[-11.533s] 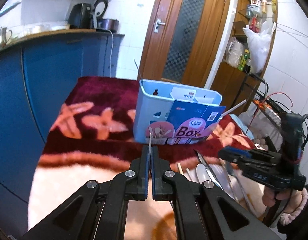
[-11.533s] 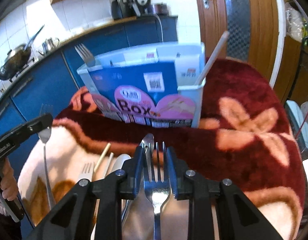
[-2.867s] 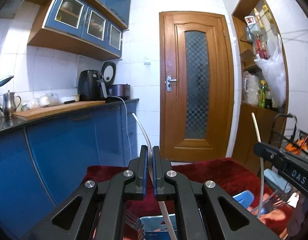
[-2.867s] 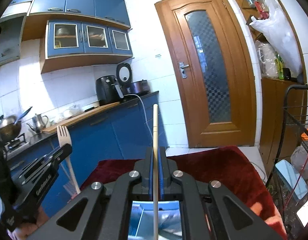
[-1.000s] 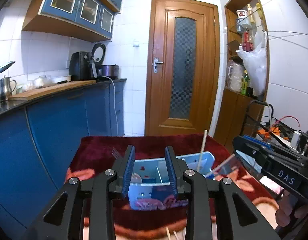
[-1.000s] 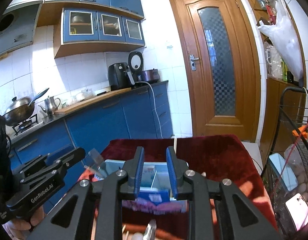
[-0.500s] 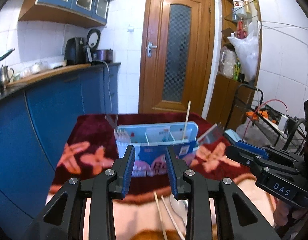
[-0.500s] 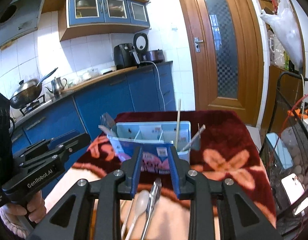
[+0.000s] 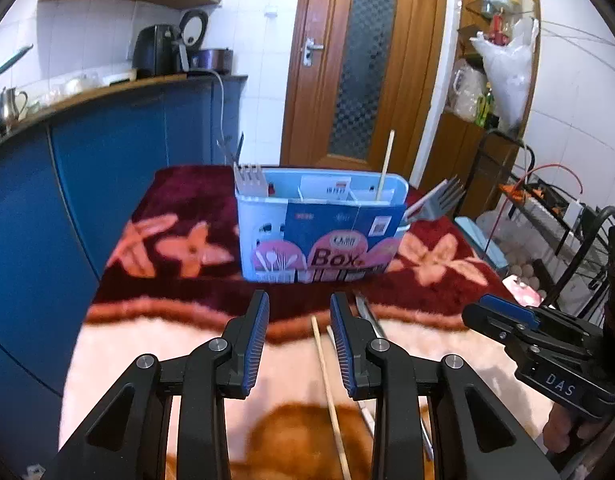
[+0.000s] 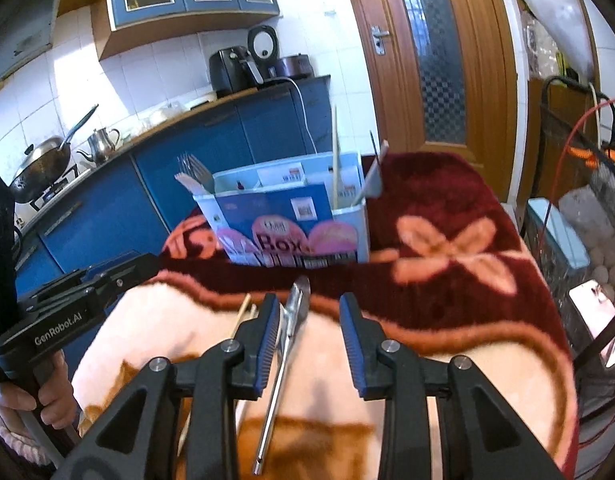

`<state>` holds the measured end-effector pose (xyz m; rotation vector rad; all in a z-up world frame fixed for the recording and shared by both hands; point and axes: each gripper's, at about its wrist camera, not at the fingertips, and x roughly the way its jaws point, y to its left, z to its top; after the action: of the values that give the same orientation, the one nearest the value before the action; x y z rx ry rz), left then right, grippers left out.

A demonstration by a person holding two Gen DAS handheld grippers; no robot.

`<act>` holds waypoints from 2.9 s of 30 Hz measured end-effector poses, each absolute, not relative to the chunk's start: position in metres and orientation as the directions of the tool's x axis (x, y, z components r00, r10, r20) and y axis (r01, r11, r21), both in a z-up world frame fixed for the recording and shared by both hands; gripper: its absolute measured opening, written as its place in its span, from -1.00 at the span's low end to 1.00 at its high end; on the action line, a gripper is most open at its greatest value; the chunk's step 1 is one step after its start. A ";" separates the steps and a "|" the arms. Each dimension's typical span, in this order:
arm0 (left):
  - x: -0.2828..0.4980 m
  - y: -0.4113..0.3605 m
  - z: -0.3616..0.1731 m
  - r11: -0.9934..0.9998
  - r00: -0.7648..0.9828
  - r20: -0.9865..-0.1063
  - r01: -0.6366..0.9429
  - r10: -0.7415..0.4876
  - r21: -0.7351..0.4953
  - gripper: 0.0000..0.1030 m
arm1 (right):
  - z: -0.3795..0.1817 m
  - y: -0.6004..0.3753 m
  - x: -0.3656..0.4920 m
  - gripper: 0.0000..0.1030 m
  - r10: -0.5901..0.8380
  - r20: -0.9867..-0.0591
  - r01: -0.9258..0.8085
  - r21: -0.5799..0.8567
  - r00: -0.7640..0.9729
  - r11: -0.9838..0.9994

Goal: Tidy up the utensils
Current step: 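Move both tools back down to the remaining utensils, then close the left tool on a wooden chopstick while the right tool grasps the silver tongs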

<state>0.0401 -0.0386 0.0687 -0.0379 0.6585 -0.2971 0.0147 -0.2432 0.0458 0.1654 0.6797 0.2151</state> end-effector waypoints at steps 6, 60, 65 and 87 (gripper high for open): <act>0.050 -0.046 0.046 0.958 0.698 -0.663 0.258 -0.272 -0.122 -0.37 | 0.029 -0.253 0.015 -0.28 0.241 -0.640 -0.117 0.230 0.730 0.966; 0.093 -0.023 0.020 0.921 0.528 -0.756 0.267 -0.387 -0.284 -0.92 | -0.003 -0.232 0.037 -0.18 0.302 -0.799 -0.192 0.235 0.520 0.953; 0.091 -0.020 0.025 0.914 0.560 -0.722 0.271 -0.406 -0.303 -0.92 | -0.008 -0.219 0.048 -0.18 0.298 -0.839 -0.216 0.221 0.456 0.951; 0.088 -0.009 0.037 0.905 0.611 -0.668 0.270 -0.425 -0.328 -0.92 | -0.011 -0.197 0.115 -0.17 0.227 -0.924 -0.264 0.146 0.307 0.953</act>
<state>0.0878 -0.0088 0.0366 -0.2028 0.8207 -0.4037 0.1154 -0.1973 -0.0108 -0.0354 1.2160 0.3246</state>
